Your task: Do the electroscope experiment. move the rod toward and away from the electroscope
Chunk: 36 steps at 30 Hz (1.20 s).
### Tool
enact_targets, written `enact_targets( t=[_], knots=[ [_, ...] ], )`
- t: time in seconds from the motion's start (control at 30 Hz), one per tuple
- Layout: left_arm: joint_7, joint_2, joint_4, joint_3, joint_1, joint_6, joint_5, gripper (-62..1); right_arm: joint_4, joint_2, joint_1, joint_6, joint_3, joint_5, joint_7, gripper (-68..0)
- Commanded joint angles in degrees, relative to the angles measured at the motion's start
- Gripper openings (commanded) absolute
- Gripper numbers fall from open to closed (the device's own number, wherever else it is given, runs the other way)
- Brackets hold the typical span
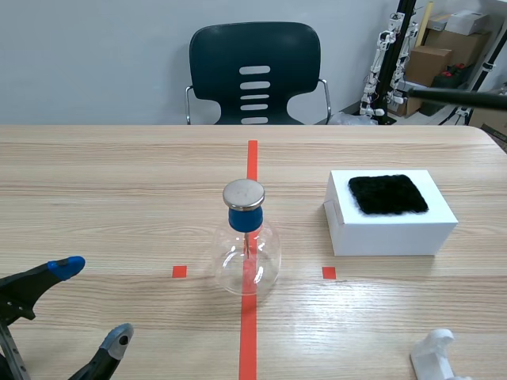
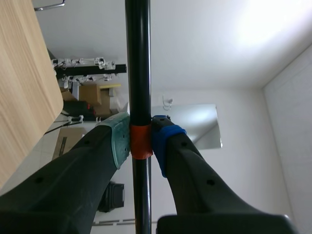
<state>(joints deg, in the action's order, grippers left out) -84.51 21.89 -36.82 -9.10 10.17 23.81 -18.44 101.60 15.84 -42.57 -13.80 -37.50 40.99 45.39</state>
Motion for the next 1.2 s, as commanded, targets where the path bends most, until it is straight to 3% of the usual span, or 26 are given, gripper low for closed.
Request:
enact_targets(
  t=[0.0,0.03,0.7,0.93,1.17],
  knots=[
    [-1.0,-0.2,-0.3,0.0,0.1,-0.1,0.4,1.4,0.0,-0.7,0.5,-2.2,0.7,0.0,-0.1,-66.3],
    [-1.0,-0.2,-0.3,0.0,0.1,-0.1,0.4,1.4,0.0,-2.4,0.5,-3.6,1.6,0.4,1.0,-66.3],
    [-1.0,-0.2,-0.3,0.0,0.1,-0.1,0.4,1.4,0.0,-2.8,0.5,-3.6,1.9,0.6,1.0,-66.2],
    [-1.0,-0.2,-0.3,0.0,0.1,-0.1,0.4,1.4,0.0,-2.8,0.5,-6.0,1.9,0.6,0.2,-66.3],
    [-1.0,-0.2,-0.3,0.0,0.1,-0.1,0.4,1.4,0.4,-1.5,0.7,-5.9,2.2,2.4,-3.7,-66.3]
  ],
)
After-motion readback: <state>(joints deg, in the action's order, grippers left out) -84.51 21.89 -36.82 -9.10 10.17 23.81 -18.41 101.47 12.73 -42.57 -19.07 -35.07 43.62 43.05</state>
